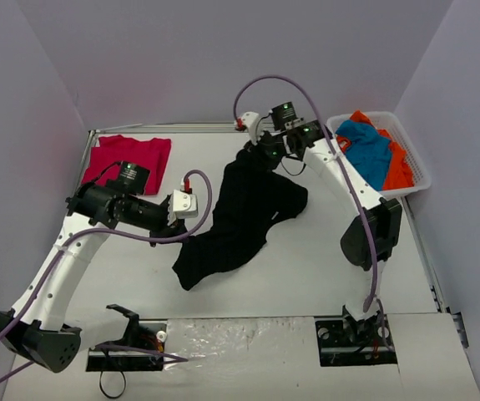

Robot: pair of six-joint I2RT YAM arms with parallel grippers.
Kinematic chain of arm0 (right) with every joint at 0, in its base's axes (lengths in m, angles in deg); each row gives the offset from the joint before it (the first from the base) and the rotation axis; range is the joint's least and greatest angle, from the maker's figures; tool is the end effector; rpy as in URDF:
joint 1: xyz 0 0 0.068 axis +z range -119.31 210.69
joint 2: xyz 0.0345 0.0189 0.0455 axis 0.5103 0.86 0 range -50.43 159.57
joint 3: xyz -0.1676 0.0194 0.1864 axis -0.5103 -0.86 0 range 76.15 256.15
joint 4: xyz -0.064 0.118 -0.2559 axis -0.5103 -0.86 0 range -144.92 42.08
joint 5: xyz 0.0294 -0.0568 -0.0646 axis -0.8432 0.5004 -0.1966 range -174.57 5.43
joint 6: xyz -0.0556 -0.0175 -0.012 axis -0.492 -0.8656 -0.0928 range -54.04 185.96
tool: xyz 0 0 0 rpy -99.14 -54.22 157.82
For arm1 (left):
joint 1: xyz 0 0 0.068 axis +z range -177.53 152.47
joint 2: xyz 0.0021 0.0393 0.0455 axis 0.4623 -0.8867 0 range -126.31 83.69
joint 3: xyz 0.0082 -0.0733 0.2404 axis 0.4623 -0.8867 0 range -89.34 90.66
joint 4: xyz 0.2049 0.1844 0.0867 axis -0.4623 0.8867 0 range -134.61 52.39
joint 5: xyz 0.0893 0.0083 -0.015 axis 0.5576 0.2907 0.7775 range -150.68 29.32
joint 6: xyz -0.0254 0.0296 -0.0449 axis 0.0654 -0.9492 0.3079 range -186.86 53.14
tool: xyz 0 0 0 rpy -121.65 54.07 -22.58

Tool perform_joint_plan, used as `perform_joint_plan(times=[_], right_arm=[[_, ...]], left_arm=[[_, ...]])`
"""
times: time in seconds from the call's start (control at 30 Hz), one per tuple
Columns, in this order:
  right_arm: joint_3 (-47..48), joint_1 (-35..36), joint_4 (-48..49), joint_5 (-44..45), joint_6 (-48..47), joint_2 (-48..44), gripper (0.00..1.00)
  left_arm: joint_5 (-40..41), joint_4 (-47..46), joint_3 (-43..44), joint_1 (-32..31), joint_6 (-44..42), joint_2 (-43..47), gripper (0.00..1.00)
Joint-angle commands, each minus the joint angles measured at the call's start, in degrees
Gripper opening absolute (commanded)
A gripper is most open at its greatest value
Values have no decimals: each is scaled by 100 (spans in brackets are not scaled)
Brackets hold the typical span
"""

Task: Fold and stack the t-shirts
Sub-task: Flatten out the tshirt

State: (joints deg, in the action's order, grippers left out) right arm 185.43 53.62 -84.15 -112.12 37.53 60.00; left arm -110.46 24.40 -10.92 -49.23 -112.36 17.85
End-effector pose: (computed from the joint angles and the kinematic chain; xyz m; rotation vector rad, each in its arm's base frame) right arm 0.4244 0.2015 0.3261 -1.1732 1.8350 0.4785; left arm 0.2033 -0.1168 0.3674 1.5146 1.7083 -0.8859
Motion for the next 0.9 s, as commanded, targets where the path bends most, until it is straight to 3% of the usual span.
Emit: perform_joint_plan(times=[0.0,0.03,0.1,0.13,0.17,0.33,0.53,0.63,0.87], right_arm=[[463,596,-542,-286,-189,92,23],[489,693,-630,-269,-364,145,59],[472,895,-701,-32,-392,312,66],[446,897,-701,56,-401,347,78],[411,897,-684,309,-435,391,82],[-62,370,-491,558,-348,330,83],[-854,-490,-201,514,-242,215,81],[-1004,-641,-192,435,-242,364,79],[-838,-668,-253,-144,-269,909,77]], left_arm=[[-893,288,289,-45,-319,-139,3],[-919,288,254,-54,-337,-165,9],[-841,279,201,-98,-416,-253,13],[-788,288,149,-168,-451,-280,25],[-701,279,113,-203,-495,-323,31],[-621,174,-80,-388,-522,-412,44],[-410,-511,-440,-397,-197,-298,45],[-34,-1081,-704,-397,136,-192,40],[372,-1346,-819,-336,304,-131,32]])
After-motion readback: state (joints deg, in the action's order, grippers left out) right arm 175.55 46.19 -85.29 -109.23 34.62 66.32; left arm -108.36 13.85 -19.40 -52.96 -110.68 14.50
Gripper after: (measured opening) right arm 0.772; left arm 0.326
